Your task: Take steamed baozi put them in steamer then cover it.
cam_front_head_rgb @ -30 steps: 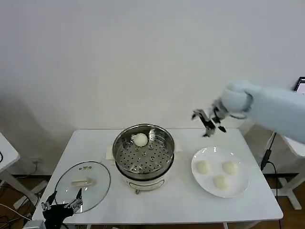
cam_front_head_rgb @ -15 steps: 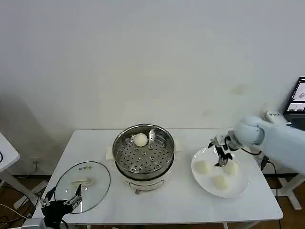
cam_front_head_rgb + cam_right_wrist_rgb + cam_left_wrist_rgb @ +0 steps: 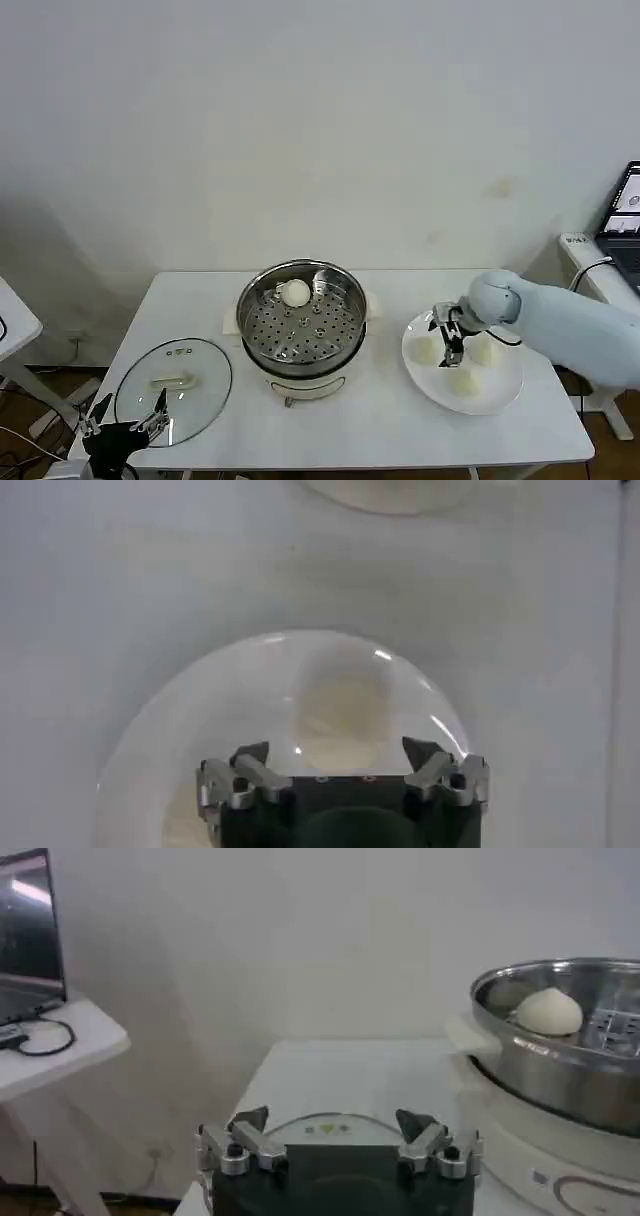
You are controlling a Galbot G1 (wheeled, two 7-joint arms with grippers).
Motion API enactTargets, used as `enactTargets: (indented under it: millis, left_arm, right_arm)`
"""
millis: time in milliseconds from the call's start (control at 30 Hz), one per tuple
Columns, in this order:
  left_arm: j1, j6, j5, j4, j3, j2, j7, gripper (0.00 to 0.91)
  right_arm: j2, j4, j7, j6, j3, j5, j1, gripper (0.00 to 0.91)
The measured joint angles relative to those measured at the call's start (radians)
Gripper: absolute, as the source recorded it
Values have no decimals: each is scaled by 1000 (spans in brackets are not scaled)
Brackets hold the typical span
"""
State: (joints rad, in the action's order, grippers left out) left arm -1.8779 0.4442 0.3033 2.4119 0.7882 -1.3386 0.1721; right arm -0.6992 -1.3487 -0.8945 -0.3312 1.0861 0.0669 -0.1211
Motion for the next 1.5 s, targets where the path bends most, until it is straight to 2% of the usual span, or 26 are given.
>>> enactTargets:
  millis: [300,333,467,567,833,1033,1267,1500]
  left_arm:
    - [-7,-2,-2,1,1,0,0,907]
    - [-7,-2,-3,1,1,0,0,907]
    - [-7,-3,-3,1,2,-1,1,907]
    - [-6,-3,-4,-1,2,-1,1,907]
    - [1,-3,-3,-4,1,0,3,907]
    - [12,-2,1,-13,4,9,2,907]
    - [38,2,5,-23,4,21,0,907]
    - [66,6,0,-21,-5,19,-1,907]
  right_arm:
    - [-45,67,10,20,-38,-38,52,826]
    - [-50,73,11,22,-41,-40,56,766]
    - [-69,90,12,27,-49,-43,66,655]
    - [-74,96,13,27,-55,-47,68,625]
    - [-65,90,4,16,-49,-48,55,625]
    - [-28,41,-5,3,-13,-18,-25,625]
    - [-27,-38,-9,-22,79,63,-238,635]
    - [-93,-111,2,-61,169,188,-471,635]
